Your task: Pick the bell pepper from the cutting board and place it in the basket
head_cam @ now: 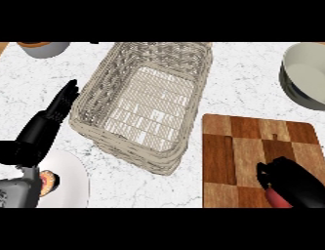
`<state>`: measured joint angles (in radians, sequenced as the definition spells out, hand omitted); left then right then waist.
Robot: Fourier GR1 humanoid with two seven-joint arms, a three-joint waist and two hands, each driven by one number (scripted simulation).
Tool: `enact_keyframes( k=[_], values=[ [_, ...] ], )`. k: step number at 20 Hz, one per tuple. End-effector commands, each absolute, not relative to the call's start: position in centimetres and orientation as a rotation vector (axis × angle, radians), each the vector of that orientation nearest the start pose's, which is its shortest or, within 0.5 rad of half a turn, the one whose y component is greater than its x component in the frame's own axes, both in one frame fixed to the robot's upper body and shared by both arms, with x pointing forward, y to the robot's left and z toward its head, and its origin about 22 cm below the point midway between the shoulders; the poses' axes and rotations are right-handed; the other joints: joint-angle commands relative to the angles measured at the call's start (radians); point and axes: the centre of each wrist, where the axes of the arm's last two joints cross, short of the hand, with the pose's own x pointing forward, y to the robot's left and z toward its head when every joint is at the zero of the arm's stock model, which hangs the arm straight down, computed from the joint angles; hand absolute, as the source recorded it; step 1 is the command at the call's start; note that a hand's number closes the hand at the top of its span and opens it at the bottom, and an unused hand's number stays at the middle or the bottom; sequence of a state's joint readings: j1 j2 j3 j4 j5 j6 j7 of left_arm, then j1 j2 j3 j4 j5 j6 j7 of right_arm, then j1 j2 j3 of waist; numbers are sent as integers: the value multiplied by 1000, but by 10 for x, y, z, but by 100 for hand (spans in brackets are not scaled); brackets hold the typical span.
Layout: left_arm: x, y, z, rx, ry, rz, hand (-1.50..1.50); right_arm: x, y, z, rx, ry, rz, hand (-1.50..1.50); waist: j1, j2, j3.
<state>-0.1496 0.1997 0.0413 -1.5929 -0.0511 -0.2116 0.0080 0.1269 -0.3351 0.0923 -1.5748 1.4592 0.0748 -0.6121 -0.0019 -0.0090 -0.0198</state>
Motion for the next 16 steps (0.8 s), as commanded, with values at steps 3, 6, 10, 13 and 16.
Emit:
enact_keyframes(
  k=[3, 6, 10, 13, 16],
  values=[
    [279, 279, 48, 46, -1688, -393, 0, 197, -298, -13, -795, -1476, 1900, 150, -4, 9, 20],
    [281, 267, 62, 37, -1694, -394, 0, 201, -175, -13, -735, -1407, 1629, 150, 11, 11, 18],
    [276, 270, 56, 51, -1683, -381, 0, 187, -169, -16, -741, -1315, 1495, 150, 6, 11, 22],
    [278, 266, 57, 36, -1690, -382, 0, 179, -150, -11, -733, -1323, 1425, 150, 2, 10, 26],
    [281, 265, 64, 39, -1708, -388, 0, 172, -133, 0, -676, -1380, 1306, 150, 9, 12, 32]
  ],
)
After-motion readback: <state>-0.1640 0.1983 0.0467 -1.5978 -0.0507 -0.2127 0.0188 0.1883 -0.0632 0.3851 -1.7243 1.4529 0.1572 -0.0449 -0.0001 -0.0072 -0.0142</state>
